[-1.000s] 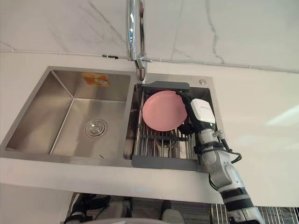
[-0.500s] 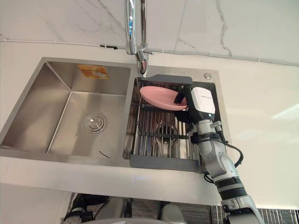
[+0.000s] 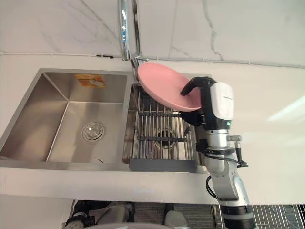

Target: Walk over to the sink, pick up the cup, carry it to the dishwasher, place the cup inside the dishwasher, then close the dishwasher door

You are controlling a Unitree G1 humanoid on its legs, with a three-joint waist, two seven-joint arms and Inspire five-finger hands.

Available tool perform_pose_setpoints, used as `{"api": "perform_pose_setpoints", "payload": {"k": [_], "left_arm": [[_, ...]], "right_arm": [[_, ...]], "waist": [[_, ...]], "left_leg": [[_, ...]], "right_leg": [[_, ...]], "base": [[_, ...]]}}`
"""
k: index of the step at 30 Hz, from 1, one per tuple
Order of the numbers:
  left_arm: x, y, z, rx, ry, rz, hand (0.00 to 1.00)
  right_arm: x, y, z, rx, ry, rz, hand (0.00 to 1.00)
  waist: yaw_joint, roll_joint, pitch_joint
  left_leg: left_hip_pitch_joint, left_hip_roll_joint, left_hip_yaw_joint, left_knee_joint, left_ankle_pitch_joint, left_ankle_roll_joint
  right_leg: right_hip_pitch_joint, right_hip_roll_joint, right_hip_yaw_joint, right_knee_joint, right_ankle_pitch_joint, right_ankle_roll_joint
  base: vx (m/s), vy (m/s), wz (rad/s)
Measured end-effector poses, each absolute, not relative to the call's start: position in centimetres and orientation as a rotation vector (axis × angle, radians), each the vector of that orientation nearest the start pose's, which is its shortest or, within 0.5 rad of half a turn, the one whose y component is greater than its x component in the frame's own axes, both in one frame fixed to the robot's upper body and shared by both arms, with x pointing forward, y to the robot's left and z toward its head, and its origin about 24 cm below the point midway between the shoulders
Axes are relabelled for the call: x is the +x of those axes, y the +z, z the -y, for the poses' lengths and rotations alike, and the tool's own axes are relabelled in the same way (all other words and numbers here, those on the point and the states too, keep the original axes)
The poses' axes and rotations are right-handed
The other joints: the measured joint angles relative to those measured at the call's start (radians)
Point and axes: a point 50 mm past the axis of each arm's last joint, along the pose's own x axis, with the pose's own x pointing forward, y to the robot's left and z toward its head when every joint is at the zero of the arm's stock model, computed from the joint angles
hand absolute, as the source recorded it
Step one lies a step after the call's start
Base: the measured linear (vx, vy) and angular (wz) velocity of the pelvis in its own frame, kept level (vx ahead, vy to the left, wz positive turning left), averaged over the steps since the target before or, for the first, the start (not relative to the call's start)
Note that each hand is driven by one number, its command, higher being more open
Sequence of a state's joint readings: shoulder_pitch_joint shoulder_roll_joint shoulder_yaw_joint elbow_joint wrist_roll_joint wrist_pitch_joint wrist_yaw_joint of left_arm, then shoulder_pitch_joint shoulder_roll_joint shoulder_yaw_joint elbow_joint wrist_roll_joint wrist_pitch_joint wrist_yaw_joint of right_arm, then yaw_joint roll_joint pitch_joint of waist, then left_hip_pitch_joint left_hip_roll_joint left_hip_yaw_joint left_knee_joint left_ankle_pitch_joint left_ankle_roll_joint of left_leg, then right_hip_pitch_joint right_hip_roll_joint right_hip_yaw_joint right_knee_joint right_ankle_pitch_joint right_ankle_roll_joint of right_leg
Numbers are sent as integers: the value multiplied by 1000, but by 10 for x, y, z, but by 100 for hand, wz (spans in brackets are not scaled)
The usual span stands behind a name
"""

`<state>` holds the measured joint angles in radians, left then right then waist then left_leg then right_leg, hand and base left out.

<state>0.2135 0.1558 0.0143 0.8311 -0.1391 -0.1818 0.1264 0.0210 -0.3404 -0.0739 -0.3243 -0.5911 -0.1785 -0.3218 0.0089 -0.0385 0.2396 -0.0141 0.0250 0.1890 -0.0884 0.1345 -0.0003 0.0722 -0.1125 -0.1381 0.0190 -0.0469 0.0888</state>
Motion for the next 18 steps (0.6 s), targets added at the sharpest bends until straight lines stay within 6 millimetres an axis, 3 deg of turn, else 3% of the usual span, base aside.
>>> {"api": "perform_pose_setpoints", "payload": {"k": [5, 8, 9, 11, 13, 15, 16, 17, 18], "left_arm": [[100, -136, -225, 76, 315, -846, 90], [101, -136, -227, 79, 324, -845, 90], [97, -137, -227, 75, 342, -857, 90], [90, -140, -226, 32, 397, -872, 90], [90, -140, -228, 24, 412, -871, 90], [87, -141, -232, 3, 465, -887, 90], [85, -141, -238, 5, 486, -890, 90], [82, -140, -244, 3, 503, -889, 90], [77, -141, -244, -21, 524, -902, 90]], "right_arm": [[214, 148, 221, -853, -447, 590, 30], [212, 154, 226, -845, -506, 619, 30], [212, 154, 226, -848, -507, 624, 30], [205, 155, 235, -868, -561, 617, 30], [195, 151, 248, -882, -637, 572, 30], [190, 145, 258, -909, -710, 498, 30], [190, 142, 258, -902, -719, 484, 30], [191, 136, 258, -896, -725, 453, 30], [193, 128, 261, -905, -726, 404, 30]], "waist": [[-22, -9, -6], [-24, -12, -4], [-22, -9, -4], [-28, 6, -3], [-33, -2, -1], [-47, -6, 2], [-52, -15, 8], [-50, -26, 17], [-50, -24, 17]], "left_leg": [[-24, 8, 6, 31, -3, 2], [-109, 33, -13, 220, -94, -6], [-136, 40, -87, 319, -155, -25], [-181, 43, -146, 426, -244, -40], [-190, 34, -127, 438, -249, -38], [-209, 28, -69, 455, -265, -18], [-213, 30, -45, 453, -266, -18], [-213, 39, 13, 441, -266, -18], [-208, 57, 60, 412, -265, -15]], "right_leg": [[-13, 5, 6, 2, 16, -2], [-46, 10, 41, 34, 18, -3], [-55, 19, 70, 49, 16, -3], [-94, 38, 130, 82, -1, 0], [-121, 26, 166, 89, -9, 1], [-175, 26, 265, 88, -3, 3], [-194, 29, 284, 86, 2, -5], [-223, 28, 295, 67, 8, -32], [-237, 19, 258, 31, -3, -89]], "base": [[-19, 11, -4], [-30, 10, -31], [-33, 7, -64], [-83, 86, -82], [-94, 163, -65], [-91, 215, -103], [-116, 222, -139], [-157, 198, -156], [-176, 168, -160]]}}
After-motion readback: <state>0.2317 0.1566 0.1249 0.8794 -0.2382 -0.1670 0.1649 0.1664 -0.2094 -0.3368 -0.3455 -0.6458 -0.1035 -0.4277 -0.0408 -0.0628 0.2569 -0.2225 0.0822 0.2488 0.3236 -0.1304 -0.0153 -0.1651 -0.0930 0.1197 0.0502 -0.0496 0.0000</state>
